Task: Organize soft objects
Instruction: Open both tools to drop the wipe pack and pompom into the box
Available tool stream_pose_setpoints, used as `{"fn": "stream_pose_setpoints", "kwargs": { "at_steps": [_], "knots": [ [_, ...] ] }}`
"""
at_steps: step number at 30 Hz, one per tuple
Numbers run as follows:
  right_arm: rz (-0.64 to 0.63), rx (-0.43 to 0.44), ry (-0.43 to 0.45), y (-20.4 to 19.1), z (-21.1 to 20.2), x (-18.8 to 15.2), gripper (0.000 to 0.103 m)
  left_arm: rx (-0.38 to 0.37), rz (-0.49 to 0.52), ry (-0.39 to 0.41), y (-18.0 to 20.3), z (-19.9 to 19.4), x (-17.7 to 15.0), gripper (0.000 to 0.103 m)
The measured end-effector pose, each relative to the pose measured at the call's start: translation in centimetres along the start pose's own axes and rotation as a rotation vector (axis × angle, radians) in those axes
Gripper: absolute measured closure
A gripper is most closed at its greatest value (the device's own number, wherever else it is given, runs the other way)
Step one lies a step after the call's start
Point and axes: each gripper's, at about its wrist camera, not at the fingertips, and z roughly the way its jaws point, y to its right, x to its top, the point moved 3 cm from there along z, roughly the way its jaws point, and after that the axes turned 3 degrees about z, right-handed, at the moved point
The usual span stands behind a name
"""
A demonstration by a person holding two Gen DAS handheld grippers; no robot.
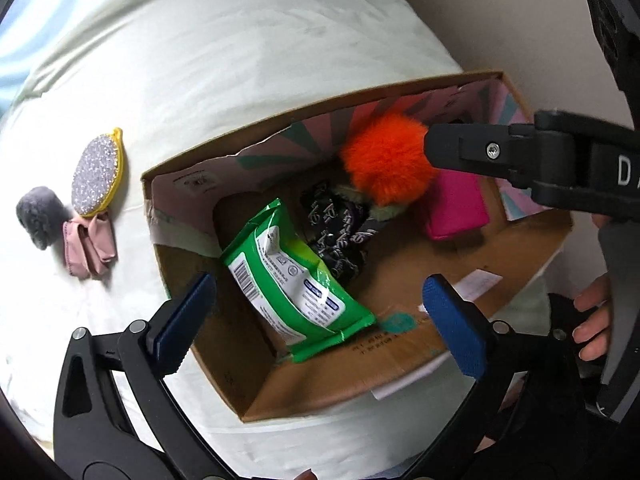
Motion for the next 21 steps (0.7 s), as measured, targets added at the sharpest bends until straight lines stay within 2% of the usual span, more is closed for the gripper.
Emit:
{"fn": "stream_pose_setpoints", "kwargs": {
  "at_steps": [8,14,21],
  "knots": [
    [-0.044,-0.022,0.082,-2.0,-4.7,-0.9,0.0,-0.014,-0.024,0.074,-1.5,-5.3,-0.8,0.0],
    [-0.112,-0.05,0.169,-5.4,-10.5,-2.4,0.0,-0.002,-0.047,0.17,-3.1,-12.2,-2.4,0.0],
    [-0.173,-0.072,0.301,-11.2,-17.8,-5.7,0.0,0.024,-0.113,0.3,-6.9,-21.3,-6.2,0.0]
  ]
}}
